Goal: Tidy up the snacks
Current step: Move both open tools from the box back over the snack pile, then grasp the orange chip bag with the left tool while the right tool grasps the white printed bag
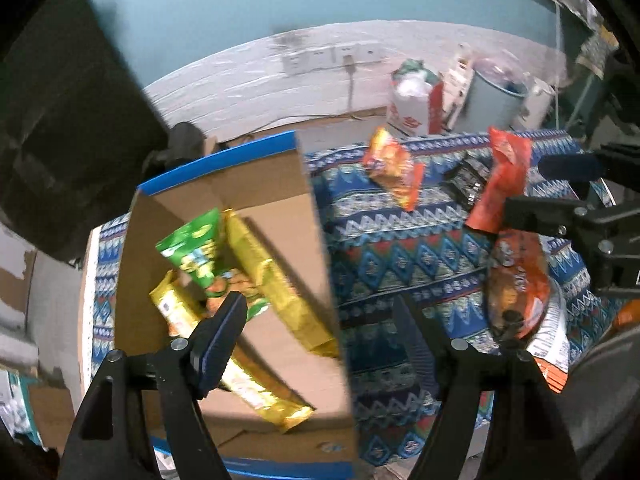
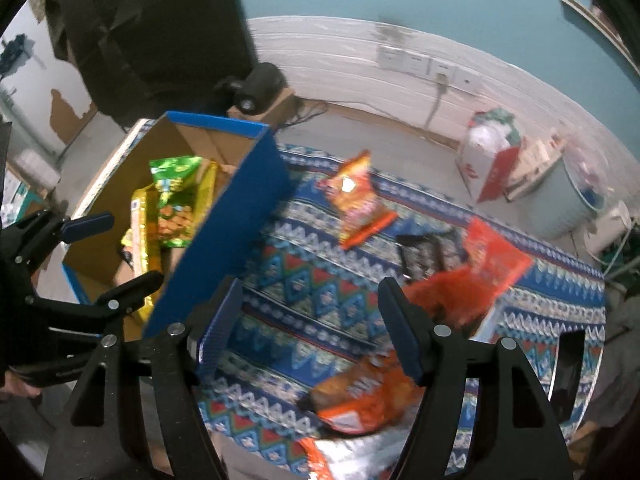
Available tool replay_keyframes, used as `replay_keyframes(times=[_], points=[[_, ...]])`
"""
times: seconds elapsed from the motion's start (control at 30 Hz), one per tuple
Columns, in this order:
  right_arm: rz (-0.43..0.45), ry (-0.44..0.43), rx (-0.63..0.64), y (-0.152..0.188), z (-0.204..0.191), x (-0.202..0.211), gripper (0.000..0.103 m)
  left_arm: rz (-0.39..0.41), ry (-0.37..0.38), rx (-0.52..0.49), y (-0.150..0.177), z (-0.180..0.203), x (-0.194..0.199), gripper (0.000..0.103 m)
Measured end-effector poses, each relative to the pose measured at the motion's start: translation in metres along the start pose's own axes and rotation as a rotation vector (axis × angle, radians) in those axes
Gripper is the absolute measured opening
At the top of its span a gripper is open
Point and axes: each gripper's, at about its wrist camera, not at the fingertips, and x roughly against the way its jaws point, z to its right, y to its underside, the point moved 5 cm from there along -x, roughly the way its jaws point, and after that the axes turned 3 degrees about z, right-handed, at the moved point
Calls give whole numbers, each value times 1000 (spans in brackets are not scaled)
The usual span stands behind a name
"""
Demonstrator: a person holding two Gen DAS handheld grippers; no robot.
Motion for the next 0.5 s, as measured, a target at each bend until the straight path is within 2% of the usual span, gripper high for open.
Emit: replay_keyframes(times=[0.3,0.5], points=[[-11,47,-83,28,57,9,71,-32,79,-91,-12,61,-12,77],[-30,89,-143,57,90,16,71,-69,143,-148,-7,97,-19,77]])
